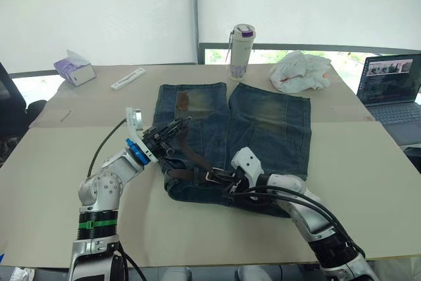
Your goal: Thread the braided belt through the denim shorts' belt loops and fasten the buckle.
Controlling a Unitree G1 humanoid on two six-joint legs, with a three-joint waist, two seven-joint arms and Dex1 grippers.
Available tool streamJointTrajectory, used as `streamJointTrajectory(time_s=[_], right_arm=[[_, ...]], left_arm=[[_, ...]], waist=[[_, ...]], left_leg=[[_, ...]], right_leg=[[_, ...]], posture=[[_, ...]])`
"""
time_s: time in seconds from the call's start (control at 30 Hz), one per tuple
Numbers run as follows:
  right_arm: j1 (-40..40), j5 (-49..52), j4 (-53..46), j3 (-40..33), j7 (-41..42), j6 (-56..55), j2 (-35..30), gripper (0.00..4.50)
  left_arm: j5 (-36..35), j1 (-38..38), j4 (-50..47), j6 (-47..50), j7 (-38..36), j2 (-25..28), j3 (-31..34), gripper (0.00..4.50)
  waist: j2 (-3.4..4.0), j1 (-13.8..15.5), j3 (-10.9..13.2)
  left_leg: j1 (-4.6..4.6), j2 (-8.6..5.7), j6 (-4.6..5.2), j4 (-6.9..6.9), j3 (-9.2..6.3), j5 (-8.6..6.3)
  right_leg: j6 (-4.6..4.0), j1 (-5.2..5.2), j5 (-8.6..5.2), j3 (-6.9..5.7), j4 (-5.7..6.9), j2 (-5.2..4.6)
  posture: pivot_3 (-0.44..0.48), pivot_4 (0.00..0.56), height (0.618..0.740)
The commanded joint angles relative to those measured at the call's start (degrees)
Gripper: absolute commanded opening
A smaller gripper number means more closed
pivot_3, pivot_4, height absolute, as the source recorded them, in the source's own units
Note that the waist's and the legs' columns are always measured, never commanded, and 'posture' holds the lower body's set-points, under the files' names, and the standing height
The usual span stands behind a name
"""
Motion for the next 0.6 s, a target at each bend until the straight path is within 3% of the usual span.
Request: streamJointTrajectory(time_s=[0.03,0.6], right_arm=[[-0.6,-0.6,0.6,0.2,-0.2,-1.2,0.5,0.03],[-1.2,-4.8,1.8,4.6,0.8,-1.9,1.0,0.03]], left_arm=[[-2.1,-0.8,-2.2,0.3,-0.6,2.2,2.8,0.00],[0.3,-1.0,0.8,-1.3,-2.0,4.0,2.0,0.00]], waist=[[0.00,-0.1,0.0],[0.00,-0.8,0.0]], left_leg=[[0.01,0.00,0.00,-0.01,0.00,0.00],[0.04,0.02,0.00,-0.03,-0.02,0.00]], right_leg=[[0.00,0.00,0.00,0.00,0.00,0.00],[-0.01,0.00,0.01,0.00,0.03,0.00]], posture=[[0.000,0.150,0.740],[0.000,0.150,0.740]])
